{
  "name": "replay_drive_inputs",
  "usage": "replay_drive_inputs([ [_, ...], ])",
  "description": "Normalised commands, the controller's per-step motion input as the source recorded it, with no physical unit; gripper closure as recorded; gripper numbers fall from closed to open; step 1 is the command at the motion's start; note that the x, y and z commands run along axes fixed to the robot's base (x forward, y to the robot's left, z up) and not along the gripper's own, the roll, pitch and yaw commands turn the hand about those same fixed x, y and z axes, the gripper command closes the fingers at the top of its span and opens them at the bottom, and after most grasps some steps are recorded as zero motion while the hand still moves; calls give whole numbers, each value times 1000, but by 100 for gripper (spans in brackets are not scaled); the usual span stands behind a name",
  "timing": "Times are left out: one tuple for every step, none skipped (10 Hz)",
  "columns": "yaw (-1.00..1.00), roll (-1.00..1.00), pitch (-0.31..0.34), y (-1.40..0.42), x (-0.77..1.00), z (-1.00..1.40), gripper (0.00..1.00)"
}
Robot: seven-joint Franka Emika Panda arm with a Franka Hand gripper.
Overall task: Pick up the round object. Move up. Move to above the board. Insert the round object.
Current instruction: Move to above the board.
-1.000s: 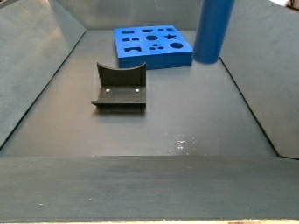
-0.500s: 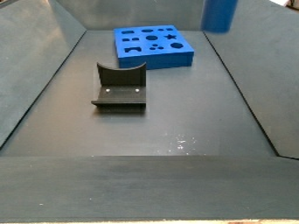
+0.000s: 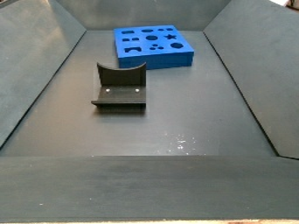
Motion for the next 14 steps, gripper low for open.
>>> replay_drive_inputs([
  [20, 40, 101, -1, 9, 258, 100],
  [-455, 39, 247, -1000, 116, -159, 100],
  [-418, 48, 218, -1000, 117, -163, 100],
  [-267, 34, 157, -1000, 115, -161, 100],
  [-122, -21, 88, -1000, 114, -160, 100],
  [-59, -11, 56, -1000, 116, -161, 100],
  [-31, -9, 35, -1000, 117, -158, 100],
  [-10, -13, 5, -1000, 119, -161, 100],
  [-4, -7, -4, -1000, 121, -161, 100],
  [0, -22, -5, -1000, 123, -164, 100],
  [3, -15, -4, -1000, 125, -164, 100],
  [8, -3, -2, -1000, 130, -165, 100],
  [6, -15, 4, -1000, 136, -166, 100],
  [5, -3, 8, -1000, 147, -159, 100],
])
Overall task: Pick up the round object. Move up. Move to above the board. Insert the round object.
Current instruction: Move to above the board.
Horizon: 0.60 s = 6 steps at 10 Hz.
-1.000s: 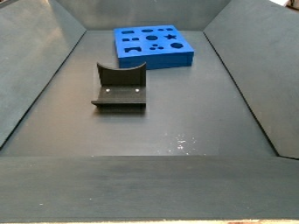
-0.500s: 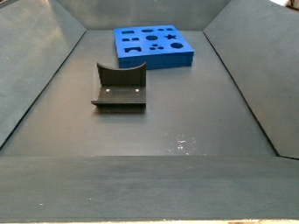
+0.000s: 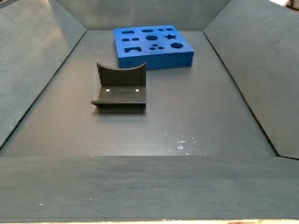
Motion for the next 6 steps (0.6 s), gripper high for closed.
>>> replay_drive_inputs([
  [3, -14, 14, -1000, 154, -159, 100],
  [5, -3, 20, -1000, 177, -154, 100],
  [9, -8, 26, -1000, 184, -153, 100],
  [12, 9, 23, -1000, 209, -150, 100],
  [9, 9, 23, -824, 197, -118, 100],
  [6, 18, 18, -439, 146, -62, 100],
])
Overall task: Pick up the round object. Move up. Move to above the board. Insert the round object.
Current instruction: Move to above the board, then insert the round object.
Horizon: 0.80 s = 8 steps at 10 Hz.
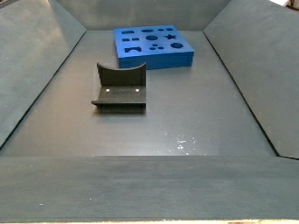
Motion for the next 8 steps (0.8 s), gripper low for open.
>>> replay_drive_inputs([
  [7, 19, 11, -259, 101, -27, 100],
  [0, 0, 0, -54, 0, -34, 100],
  [0, 0, -9, -60, 0, 0, 100],
  [3, 0, -9, 0, -9, 0, 100],
  [3, 0, -97, -34, 0, -31, 100],
  [111, 0, -386, -189, -114, -220, 100],
  [109, -69, -406, -177, -103, -217, 100],
  [86, 0, -583, -389, -97, -614, 100],
])
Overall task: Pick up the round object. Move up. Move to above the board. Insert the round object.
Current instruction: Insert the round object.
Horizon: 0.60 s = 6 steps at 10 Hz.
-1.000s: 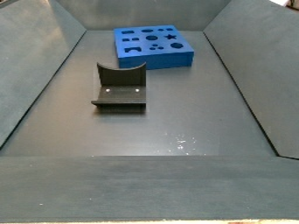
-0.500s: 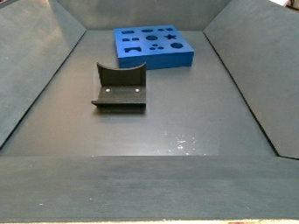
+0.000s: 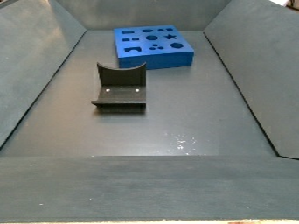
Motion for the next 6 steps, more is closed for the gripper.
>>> replay_drive_inputs([
  [114, 0, -520, -291, 0, -309, 100],
  [37, -3, -100, 0, -117, -46, 100],
  [0, 329, -403, -369, -289, -809, 100],
  [-80, 409, -411, -340, -114, -740, 100],
  [-280, 231, -317, -117, 349, -626, 100],
  [-377, -6, -337, 69, 706, -251, 100],
])
